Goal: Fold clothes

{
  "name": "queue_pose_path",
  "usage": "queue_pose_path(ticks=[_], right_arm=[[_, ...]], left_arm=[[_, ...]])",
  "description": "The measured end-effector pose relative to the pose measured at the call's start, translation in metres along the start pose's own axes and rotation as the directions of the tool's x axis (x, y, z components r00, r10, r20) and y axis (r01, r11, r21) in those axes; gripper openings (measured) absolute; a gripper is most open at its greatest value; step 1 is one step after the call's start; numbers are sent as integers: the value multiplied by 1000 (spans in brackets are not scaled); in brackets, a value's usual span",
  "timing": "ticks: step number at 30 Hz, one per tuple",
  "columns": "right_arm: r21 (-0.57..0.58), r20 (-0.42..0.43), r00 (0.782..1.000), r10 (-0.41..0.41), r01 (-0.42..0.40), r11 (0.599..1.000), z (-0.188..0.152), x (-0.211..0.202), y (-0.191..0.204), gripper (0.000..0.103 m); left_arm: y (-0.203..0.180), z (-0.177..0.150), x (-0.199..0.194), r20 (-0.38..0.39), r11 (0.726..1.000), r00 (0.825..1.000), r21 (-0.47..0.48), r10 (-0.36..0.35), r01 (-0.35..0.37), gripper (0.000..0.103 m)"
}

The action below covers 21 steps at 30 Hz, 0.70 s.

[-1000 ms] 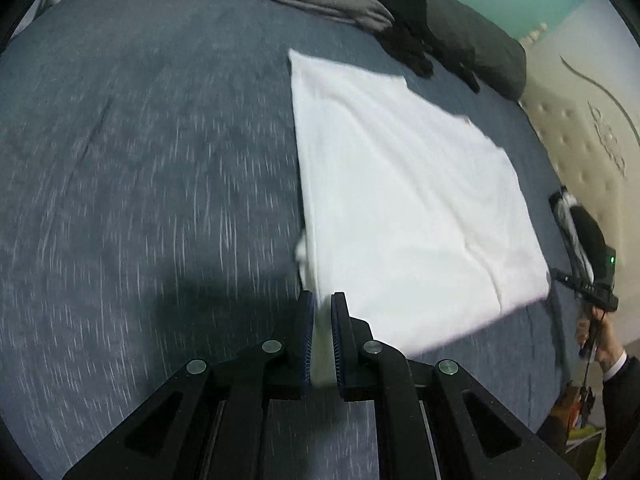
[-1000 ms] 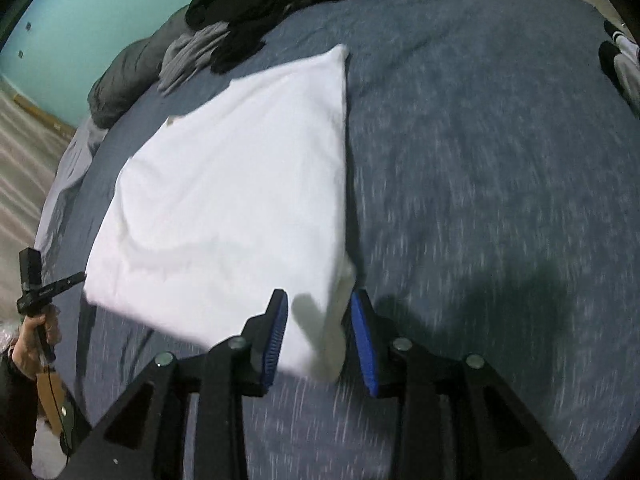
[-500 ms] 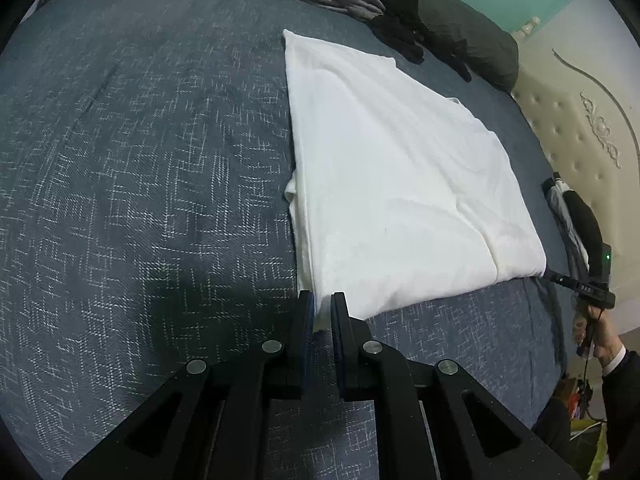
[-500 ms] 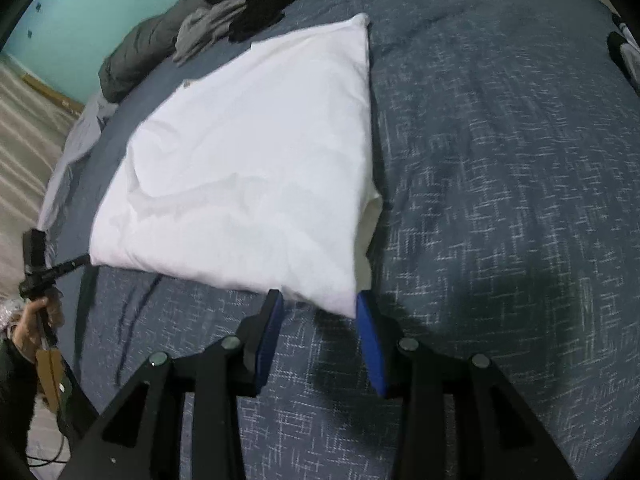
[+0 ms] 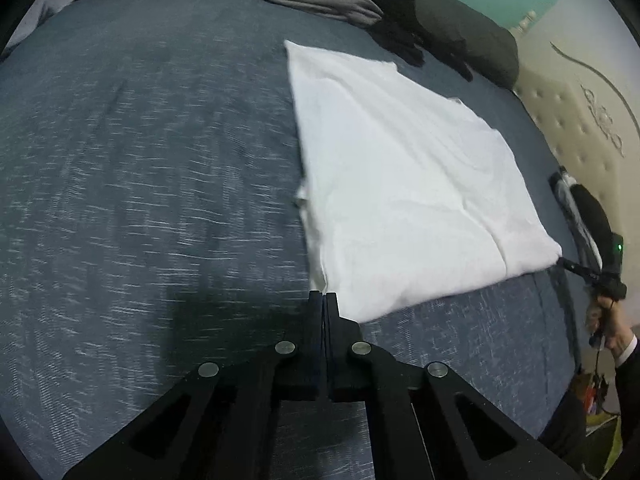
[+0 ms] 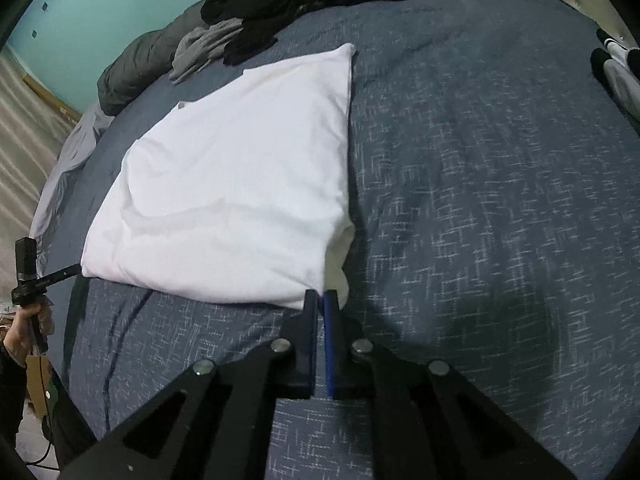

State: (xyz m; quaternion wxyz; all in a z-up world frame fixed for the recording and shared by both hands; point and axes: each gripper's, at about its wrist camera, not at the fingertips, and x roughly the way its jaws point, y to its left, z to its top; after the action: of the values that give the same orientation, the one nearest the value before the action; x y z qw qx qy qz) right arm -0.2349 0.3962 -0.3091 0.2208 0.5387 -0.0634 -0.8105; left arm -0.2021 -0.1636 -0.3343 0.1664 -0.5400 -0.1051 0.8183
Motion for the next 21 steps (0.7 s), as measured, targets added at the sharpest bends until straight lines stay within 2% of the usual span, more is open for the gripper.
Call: queue_pose_path(ticks=[6,8,12,21], right_arm=[[4,0,1000,12,-12,1000,-5,-1,-2,2],[8,-2,1000,16,-16,1000,-4,0,-1,2],[19,-7,1000,21,-21,1000,-3,4,1,2],[21,-15,999,29,-28,999,-6,6,-2,2]], left_arm=[[14,2,-9,13,999,1000,-33,-10,11,0],[9,2,-8,1,999,999,-24,-37,37,0],[-5,1,0,-21,999,998,3,-54,54,0],[-9,-4,19,-51,997,996,9,-75,76,0]])
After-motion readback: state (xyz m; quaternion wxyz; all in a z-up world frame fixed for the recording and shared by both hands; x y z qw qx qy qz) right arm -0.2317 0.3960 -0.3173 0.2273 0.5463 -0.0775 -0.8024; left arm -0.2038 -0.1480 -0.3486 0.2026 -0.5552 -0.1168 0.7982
